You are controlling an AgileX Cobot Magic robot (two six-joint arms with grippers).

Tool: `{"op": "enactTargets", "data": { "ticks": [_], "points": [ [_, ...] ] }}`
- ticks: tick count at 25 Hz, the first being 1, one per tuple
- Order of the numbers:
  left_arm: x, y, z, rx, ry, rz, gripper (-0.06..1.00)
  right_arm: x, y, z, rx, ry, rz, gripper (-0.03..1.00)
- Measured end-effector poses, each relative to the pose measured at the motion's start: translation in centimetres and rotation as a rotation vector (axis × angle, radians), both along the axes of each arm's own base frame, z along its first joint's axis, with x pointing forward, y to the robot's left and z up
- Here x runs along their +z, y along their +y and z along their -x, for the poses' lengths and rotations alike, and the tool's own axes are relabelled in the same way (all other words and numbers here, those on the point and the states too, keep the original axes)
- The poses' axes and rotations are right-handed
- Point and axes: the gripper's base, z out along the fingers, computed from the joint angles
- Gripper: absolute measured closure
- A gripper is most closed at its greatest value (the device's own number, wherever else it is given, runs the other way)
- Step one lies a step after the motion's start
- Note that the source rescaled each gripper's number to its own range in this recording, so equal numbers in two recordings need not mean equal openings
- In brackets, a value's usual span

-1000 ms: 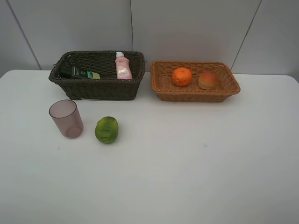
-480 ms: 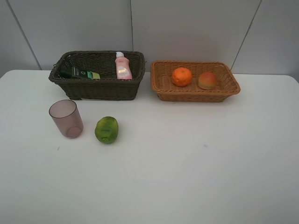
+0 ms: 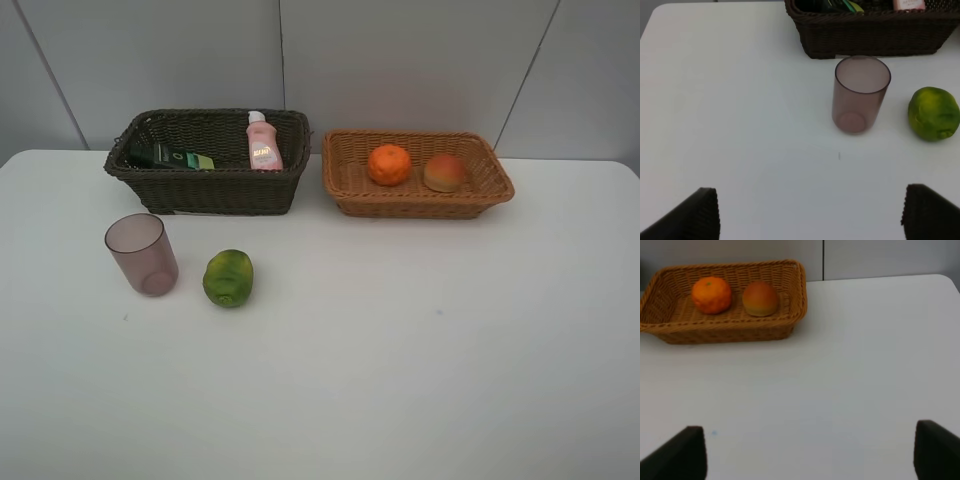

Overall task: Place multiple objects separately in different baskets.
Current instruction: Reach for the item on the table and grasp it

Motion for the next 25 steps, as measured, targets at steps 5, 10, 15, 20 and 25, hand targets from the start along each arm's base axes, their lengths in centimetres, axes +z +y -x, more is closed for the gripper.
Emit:
{"op": "enactTargets", "data": {
  "ticks": [5,10,15,20,25],
  "points": [
    [0.0,0.0,0.0,0.000,0.000,0.000,-0.01,0.0,0.0,0.0,0.000,0.000,0.000,0.14],
    [0.0,0.0,0.0,0.000,0.000,0.000,-0.01,0.0,0.0,0.0,0.000,0.000,0.000,0.14],
    [0.0,0.0,0.0,0.000,0.000,0.000,-0.01,0.0,0.0,0.0,0.000,0.000,0.000,0.14],
    [0.1,0.0,-0.5,0.000,0.027,0.000,-0.01,0.0,0.0,0.0,0.000,0.000,0.000,0.14],
    [2.0,-0.1,-4.4,-0.006,0.128,0.014,-0.01,0.0,0.0,0.0,0.000,0.000,0.000,0.14]
  ]
}}
